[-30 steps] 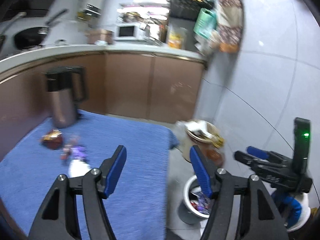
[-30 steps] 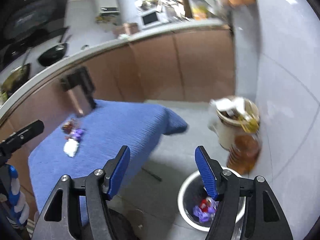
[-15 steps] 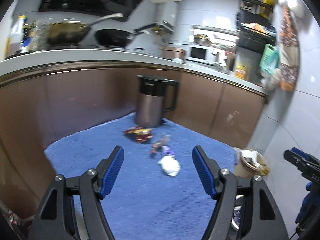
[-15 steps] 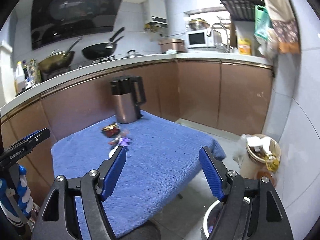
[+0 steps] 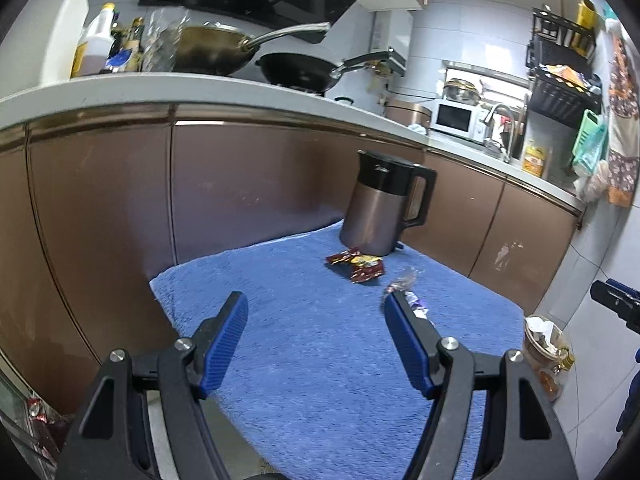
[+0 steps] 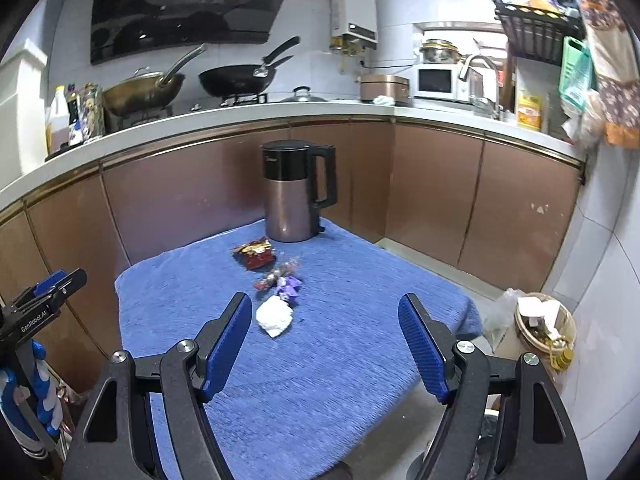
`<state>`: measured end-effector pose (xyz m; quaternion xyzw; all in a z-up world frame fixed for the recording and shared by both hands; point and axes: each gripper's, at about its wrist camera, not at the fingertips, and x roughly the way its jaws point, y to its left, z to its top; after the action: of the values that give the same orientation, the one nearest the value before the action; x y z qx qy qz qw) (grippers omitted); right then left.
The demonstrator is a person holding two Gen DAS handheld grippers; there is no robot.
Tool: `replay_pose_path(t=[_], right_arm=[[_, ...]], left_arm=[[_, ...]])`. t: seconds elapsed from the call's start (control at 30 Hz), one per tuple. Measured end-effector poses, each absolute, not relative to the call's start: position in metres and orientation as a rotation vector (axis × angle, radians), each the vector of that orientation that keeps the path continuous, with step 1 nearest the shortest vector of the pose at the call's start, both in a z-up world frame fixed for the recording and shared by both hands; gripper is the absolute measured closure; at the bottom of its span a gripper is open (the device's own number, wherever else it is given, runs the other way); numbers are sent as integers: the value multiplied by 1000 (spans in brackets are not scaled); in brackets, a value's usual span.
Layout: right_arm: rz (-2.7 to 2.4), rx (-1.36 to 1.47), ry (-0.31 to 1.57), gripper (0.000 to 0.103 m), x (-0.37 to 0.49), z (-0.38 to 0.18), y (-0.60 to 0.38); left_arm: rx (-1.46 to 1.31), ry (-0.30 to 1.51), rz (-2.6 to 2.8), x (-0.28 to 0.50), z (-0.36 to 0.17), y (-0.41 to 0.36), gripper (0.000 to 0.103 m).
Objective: Collect trash
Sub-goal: 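Move both tools back over the table toward the tissue and clear wrapper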
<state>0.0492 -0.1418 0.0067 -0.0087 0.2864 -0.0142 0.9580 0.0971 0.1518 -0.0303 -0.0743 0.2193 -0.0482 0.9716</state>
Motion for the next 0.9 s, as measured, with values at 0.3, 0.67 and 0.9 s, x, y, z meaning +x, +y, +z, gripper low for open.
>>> replay_pose_path(t=[0.3, 0.67, 0.9], right_arm=[[22, -52, 644, 28, 89, -16, -112], [72, -22, 762, 28, 138, -67, -114], [154, -6, 856, 28, 179, -117, -111]], left_arm=[[-160, 513, -84, 121, -53, 158, 34], [-113, 618, -95, 167, -80, 138, 34], [-53, 710, -165, 215, -102, 111, 34]])
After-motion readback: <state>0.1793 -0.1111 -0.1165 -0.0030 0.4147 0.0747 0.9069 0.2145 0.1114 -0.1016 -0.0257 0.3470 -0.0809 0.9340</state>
